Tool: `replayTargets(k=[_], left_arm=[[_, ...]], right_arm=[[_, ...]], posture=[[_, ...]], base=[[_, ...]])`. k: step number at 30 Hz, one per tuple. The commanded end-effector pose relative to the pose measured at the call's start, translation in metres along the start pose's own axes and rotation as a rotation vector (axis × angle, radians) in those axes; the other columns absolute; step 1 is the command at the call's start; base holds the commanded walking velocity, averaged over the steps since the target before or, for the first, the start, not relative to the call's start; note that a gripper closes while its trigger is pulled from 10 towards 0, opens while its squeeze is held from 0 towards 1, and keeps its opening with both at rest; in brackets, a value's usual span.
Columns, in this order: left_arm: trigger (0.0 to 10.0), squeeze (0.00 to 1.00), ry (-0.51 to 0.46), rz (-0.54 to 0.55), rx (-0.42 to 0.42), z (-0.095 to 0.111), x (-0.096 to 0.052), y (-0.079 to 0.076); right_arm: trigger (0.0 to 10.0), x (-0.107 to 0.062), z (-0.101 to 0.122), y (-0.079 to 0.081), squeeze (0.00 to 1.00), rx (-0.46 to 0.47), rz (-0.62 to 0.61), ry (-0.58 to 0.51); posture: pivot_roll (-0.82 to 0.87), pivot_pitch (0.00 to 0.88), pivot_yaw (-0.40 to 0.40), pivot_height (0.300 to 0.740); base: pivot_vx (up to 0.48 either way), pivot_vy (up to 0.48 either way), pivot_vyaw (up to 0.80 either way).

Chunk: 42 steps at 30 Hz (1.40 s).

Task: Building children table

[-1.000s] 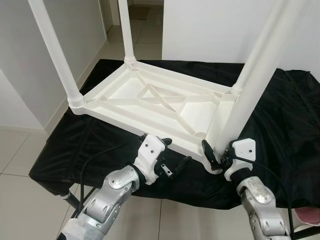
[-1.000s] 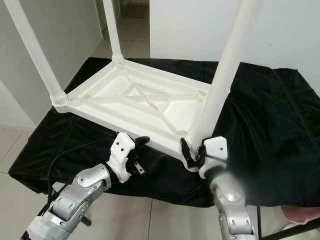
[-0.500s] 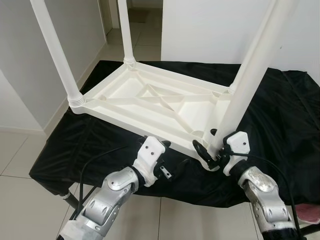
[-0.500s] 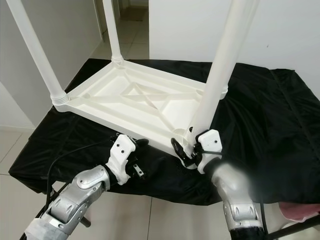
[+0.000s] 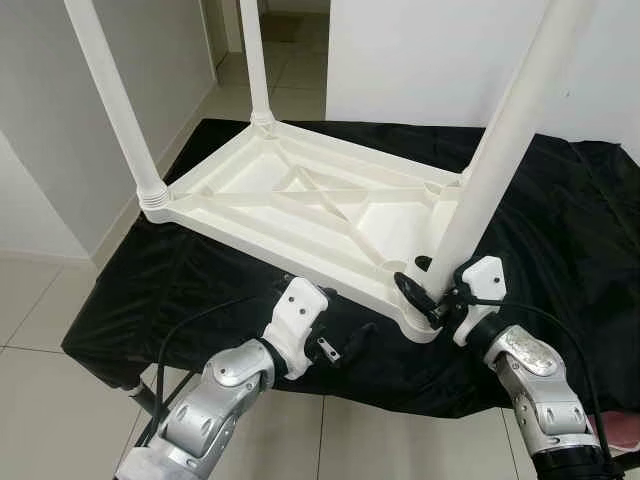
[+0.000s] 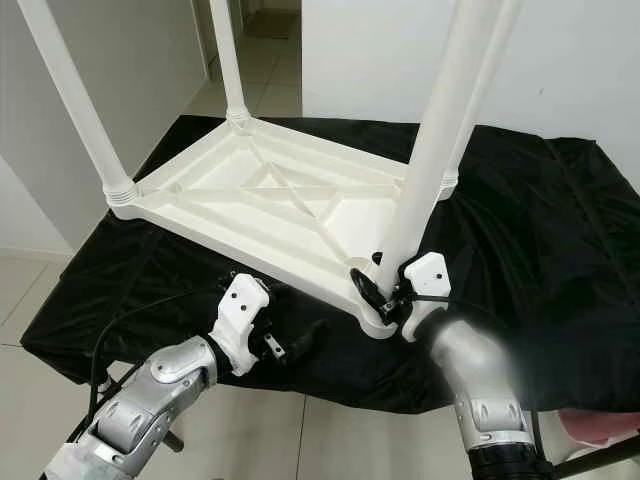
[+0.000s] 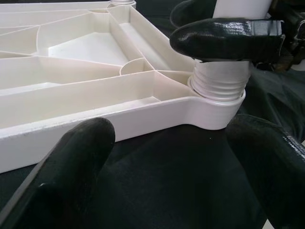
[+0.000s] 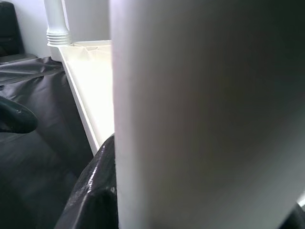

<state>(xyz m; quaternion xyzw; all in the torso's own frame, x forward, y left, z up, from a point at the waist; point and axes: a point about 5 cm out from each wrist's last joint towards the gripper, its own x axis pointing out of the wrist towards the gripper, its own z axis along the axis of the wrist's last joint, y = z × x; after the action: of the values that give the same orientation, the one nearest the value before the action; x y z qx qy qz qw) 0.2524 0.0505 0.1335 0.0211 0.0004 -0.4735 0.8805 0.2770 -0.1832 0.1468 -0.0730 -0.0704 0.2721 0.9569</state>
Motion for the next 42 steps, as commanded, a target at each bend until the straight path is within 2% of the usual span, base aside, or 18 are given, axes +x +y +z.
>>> replayTargets(k=[1,3,4,6,7,9,11,15,23,24,25,26,29,34,37,38,39,42], left_arm=[[10.0,0.00,0.023,-0.017,0.003,-0.004,-0.003,-0.001],[10.0,0.00,0.023,-0.021,0.001,-0.005,-0.003,0.000],[10.0,0.00,0.023,-0.022,0.004,-0.005,-0.003,0.002],[10.0,0.00,0.023,-0.022,0.004,-0.005,-0.003,0.002],[10.0,0.00,0.018,-0.012,0.005,-0.003,0.000,0.008],[10.0,0.00,0.011,-0.014,0.002,-0.001,0.002,0.009],[10.0,0.00,0.011,-0.014,0.002,-0.001,0.002,0.009],[10.0,0.00,0.020,-0.013,0.016,0.000,0.002,0.015],[10.0,0.00,0.022,0.002,0.020,0.000,-0.001,0.020],[10.0,0.00,0.023,0.005,0.017,-0.001,-0.001,0.021],[10.0,0.00,0.023,0.005,0.017,-0.001,-0.001,0.021],[10.0,0.00,0.022,0.006,0.015,-0.001,-0.002,0.022],[10.0,0.00,0.010,-0.019,0.006,0.003,-0.001,0.021],[10.0,0.00,0.009,-0.056,0.004,0.004,-0.001,0.019],[10.0,0.00,0.014,-0.110,0.013,0.005,-0.005,0.012],[10.0,0.00,0.021,-0.127,0.015,0.005,-0.007,0.008],[10.0,0.00,0.021,-0.127,0.015,0.005,-0.007,0.008],[10.0,0.00,0.029,-0.167,0.002,0.006,-0.014,0.000]], right_arm=[[10.0,-0.002,-0.007,0.006,0.00,0.028,-0.004,0.035],[10.0,-0.003,-0.007,0.010,0.00,0.036,-0.074,0.038],[10.0,-0.005,-0.007,0.013,0.00,0.047,-0.157,0.041],[10.0,-0.005,-0.007,0.013,0.00,0.047,-0.157,0.041],[10.0,-0.011,-0.006,0.023,0.00,0.080,-0.372,0.044],[10.0,-0.015,-0.007,0.028,0.00,0.105,-0.525,0.060],[10.0,-0.015,-0.007,0.028,0.00,0.105,-0.525,0.060],[10.0,-0.015,-0.013,0.042,0.00,0.128,-0.713,0.116],[10.0,-0.014,-0.010,0.046,0.00,0.131,-0.765,0.128],[10.0,-0.014,-0.008,0.046,0.19,0.139,-0.770,0.117],[10.0,-0.014,-0.008,0.046,0.19,0.139,-0.770,0.117],[10.0,-0.013,-0.004,0.048,1.00,0.157,-0.749,0.094],[10.0,-0.013,0.006,0.047,1.00,0.155,-0.678,0.021],[10.0,-0.013,0.013,0.044,1.00,0.135,-0.618,-0.021],[10.0,-0.014,0.020,0.035,1.00,0.103,-0.484,-0.057],[10.0,-0.014,0.020,0.032,0.00,0.087,-0.421,-0.051],[10.0,-0.014,0.020,0.032,0.00,0.087,-0.421,-0.051],[10.0,-0.014,0.020,0.026,0.00,0.048,-0.276,-0.044]], posture=[[-0.05,0.046,0.042,0.740],[-0.06,0.044,0.043,0.740],[-0.07,0.043,0.046,0.740],[-0.07,0.043,0.046,0.740],[-0.08,0.034,0.061,0.740],[-0.08,0.034,0.064,0.740],[-0.08,0.034,0.064,0.740],[-0.08,0.035,0.065,0.740],[-0.09,0.044,0.068,0.740],[-0.10,0.048,0.070,0.740],[-0.10,0.048,0.070,0.740],[-0.10,0.048,0.070,0.740],[-0.11,0.056,0.081,0.740],[-0.14,0.063,0.093,0.740],[-0.13,0.065,0.098,0.740],[-0.13,0.054,0.111,0.740],[-0.13,0.054,0.111,0.740],[-0.12,0.055,0.116,0.740]], base=[[0.000,0.000,0.00],[0.000,0.000,0.00],[0.000,0.000,0.00],[0.000,0.000,0.00],[0.000,0.000,0.00],[0.000,0.000,0.00],[0.000,0.000,0.00],[0.000,0.000,0.00],[0.000,0.000,0.00],[0.000,0.000,0.00],[0.000,0.000,0.00],[0.000,0.000,0.00],[0.000,0.000,0.00],[0.000,0.000,0.00],[0.000,0.000,0.00],[0.000,0.000,0.00],[0.000,0.000,0.00],[0.000,0.000,0.00]])
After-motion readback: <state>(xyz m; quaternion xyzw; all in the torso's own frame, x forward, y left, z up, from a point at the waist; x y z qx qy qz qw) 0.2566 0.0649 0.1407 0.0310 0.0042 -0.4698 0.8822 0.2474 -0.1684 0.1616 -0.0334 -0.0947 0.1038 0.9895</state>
